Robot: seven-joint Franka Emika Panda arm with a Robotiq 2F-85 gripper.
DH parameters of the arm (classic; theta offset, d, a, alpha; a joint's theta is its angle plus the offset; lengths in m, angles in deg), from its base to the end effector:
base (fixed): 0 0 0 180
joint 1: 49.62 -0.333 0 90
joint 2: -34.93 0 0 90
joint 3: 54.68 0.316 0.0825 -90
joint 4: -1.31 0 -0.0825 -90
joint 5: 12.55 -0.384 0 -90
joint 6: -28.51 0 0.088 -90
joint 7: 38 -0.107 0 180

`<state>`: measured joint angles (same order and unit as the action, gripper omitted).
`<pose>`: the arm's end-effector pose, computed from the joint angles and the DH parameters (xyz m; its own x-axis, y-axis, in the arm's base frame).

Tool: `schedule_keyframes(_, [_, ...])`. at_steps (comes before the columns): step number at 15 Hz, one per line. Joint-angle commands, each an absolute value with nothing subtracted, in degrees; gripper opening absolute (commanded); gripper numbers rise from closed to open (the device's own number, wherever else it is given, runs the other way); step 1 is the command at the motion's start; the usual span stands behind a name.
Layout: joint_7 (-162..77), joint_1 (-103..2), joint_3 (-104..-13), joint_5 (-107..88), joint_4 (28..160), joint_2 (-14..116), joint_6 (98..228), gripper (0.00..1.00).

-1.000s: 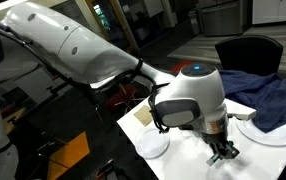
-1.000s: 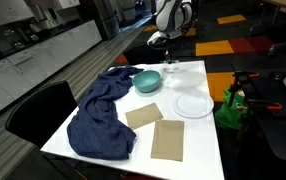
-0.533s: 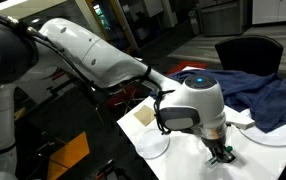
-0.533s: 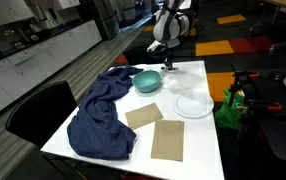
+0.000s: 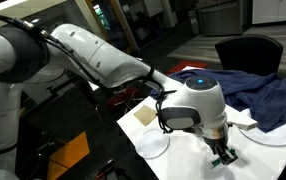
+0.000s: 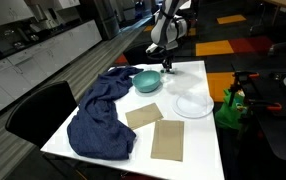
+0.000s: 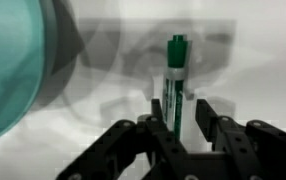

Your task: Remove the marker from the bowl and place it on the table

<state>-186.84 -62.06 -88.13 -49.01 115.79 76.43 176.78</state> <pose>0.5550 -0.2241 0.1481 -0.9698 0.2401 -0.0439 0.2423 0.9686 -0.0556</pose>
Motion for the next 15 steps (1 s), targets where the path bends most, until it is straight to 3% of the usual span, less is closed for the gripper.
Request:
schedule_keyframes(1, [-186.8,-64.5,-90.5,-51.5,114.6,77.6,175.7,0.73])
schedule_keyframes(5, [-186.8,-67.9,-93.3,-51.5,116.4,76.3,176.6,1.00])
schedule_keyframes(15, [-186.8,-84.8,-108.1,-46.8,127.1,66.7,183.0,1.00])
